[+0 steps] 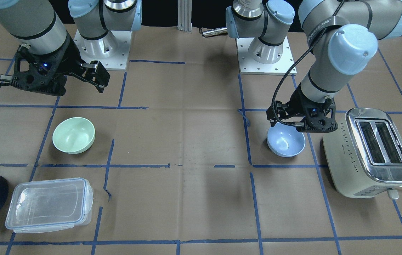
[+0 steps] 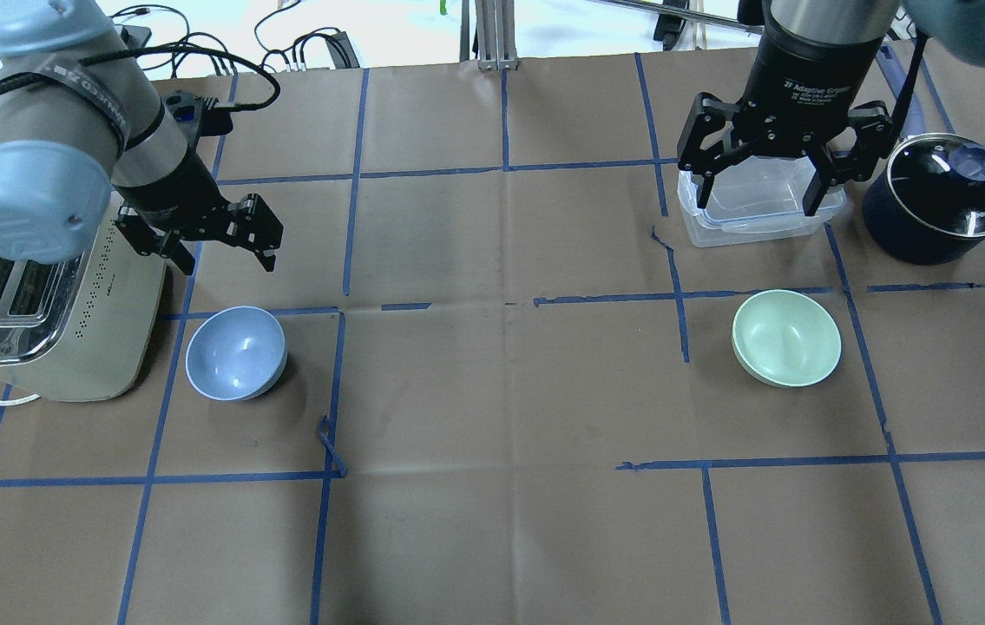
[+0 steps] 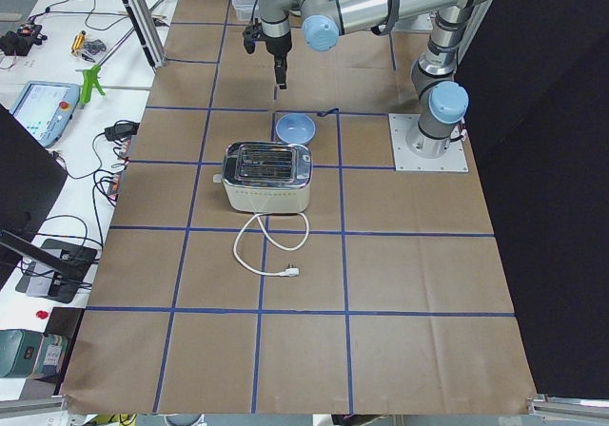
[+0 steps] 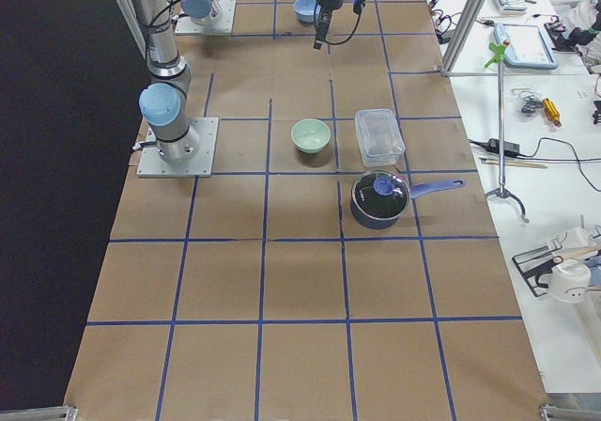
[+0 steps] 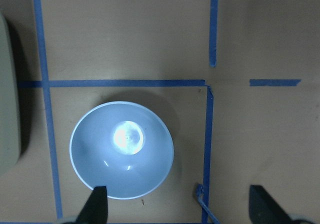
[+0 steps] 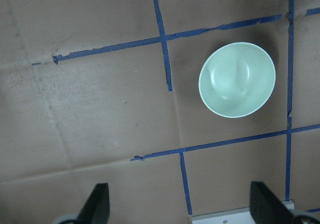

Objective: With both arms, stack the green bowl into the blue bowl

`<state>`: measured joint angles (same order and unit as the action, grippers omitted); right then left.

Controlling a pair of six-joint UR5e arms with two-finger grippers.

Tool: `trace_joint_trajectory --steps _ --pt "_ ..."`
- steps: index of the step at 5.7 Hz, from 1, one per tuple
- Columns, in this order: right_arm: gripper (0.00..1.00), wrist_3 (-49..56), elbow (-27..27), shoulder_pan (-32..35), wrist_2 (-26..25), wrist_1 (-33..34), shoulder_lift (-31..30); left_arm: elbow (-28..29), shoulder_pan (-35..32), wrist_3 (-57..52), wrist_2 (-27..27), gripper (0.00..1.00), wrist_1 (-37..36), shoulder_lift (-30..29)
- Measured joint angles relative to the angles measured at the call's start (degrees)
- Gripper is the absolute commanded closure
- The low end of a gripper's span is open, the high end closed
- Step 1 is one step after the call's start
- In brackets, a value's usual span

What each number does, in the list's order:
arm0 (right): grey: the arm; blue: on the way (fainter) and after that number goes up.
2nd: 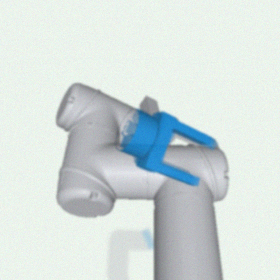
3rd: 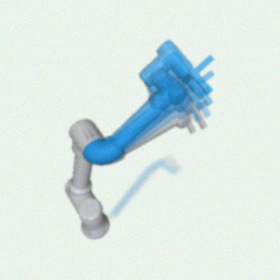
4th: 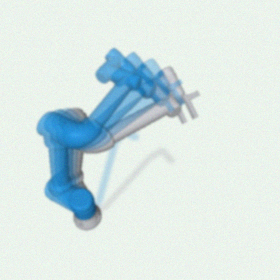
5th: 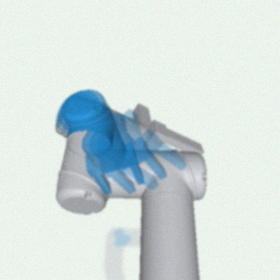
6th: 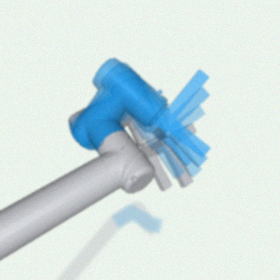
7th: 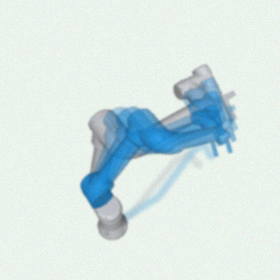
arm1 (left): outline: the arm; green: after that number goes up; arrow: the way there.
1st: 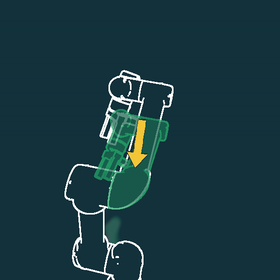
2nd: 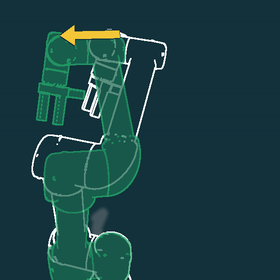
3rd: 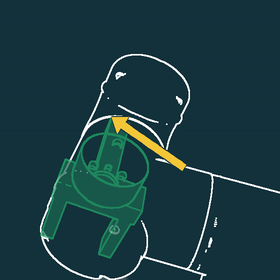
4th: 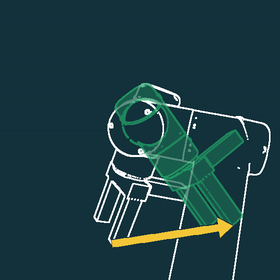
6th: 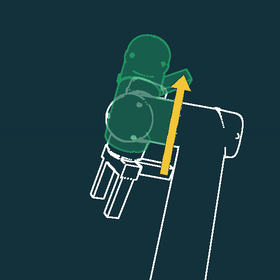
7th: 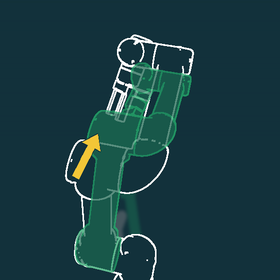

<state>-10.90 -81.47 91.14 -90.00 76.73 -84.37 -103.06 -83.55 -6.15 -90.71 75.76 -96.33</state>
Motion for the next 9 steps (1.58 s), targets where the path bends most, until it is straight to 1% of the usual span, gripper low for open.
trace_joint_trajectory --steps 2,3,4,5,6,7,8,9 --pt "0.00 0.0 0.1 0.0 0.0 0.1 0.0 -8.3 -0.1 0.2 0.2 0.04 -9.8 -2.9" --pt "0.00 0.0 0.1 0.0 0.0 0.1 0.0 -10.7 -0.2 0.2 0.2 0.04 -13.1 -4.6" --pt "0.00 0.0 0.0 0.0 0.0 0.0 0.0 -11.2 -0.2 0.2 0.1 0.23 -14.4 -6.6" --pt "0.00 0.2 0.0 -0.2 -0.2 0.1 0.1 -11.1 -0.2 0.3 0.0 0.63 -15.0 -8.4" --pt "0.00 2.2 0.0 -0.9 -0.3 0.3 0.2 -11.0 -0.2 0.0 -0.2 0.92 -15.3 -9.2" --pt "0.00 7.2 -0.2 -4.0 -0.5 0.4 0.2 -10.7 -0.2 -0.3 -0.6 1.00 -15.0 -9.0" --pt "0.00 14.8 -1.1 -9.7 -0.5 0.5 0.1 -10.3 -0.4 -0.1 -0.9 1.00 -14.6 -8.7" --pt "0.00 22.4 -3.5 -16.0 -0.4 1.9 0.1 -10.1 -0.7 0.2 -1.0 1.00 -14.5 -8.4"
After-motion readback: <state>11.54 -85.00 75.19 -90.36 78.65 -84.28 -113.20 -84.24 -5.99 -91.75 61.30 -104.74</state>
